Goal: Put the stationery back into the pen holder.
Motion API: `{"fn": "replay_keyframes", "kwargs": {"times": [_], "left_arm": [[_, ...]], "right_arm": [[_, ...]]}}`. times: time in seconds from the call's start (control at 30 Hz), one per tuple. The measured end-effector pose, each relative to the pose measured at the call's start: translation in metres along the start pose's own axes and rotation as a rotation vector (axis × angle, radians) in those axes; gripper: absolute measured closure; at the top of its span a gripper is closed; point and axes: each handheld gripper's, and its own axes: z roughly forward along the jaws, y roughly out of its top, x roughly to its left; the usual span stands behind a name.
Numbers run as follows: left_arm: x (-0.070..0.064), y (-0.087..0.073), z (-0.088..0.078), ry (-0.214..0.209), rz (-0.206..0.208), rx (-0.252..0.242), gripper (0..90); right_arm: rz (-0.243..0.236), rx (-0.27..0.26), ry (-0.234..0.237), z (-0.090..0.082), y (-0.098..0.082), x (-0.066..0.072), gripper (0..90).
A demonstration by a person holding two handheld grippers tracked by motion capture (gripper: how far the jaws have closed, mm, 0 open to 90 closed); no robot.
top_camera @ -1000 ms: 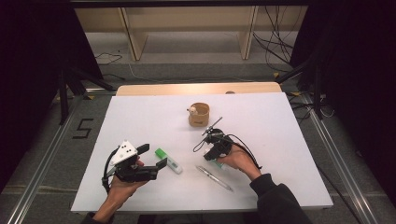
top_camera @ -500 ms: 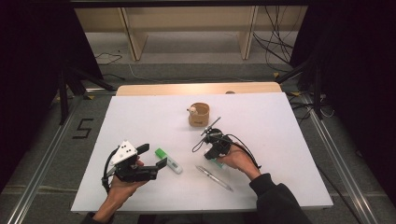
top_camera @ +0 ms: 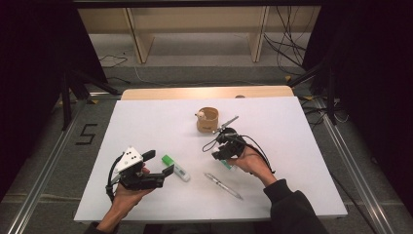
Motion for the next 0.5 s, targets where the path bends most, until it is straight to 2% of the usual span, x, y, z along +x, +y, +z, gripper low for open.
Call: {"fn": "replay_keyframes", "kwargs": {"times": [0.2, 0.5], "left_arm": [[0.000, 0.000, -0.001, 0.003, 0.002, -0.001, 11.3], [0.001, 0.000, -0.001, 0.001, 0.002, 0.001, 11.3]], "right_arm": [[0.019, -0.120, -0.011, -0.012, 0.002, -0.005, 65.8], [0.051, -0.226, -0.023, -0.020, 0.002, -0.011, 65.8]]}}
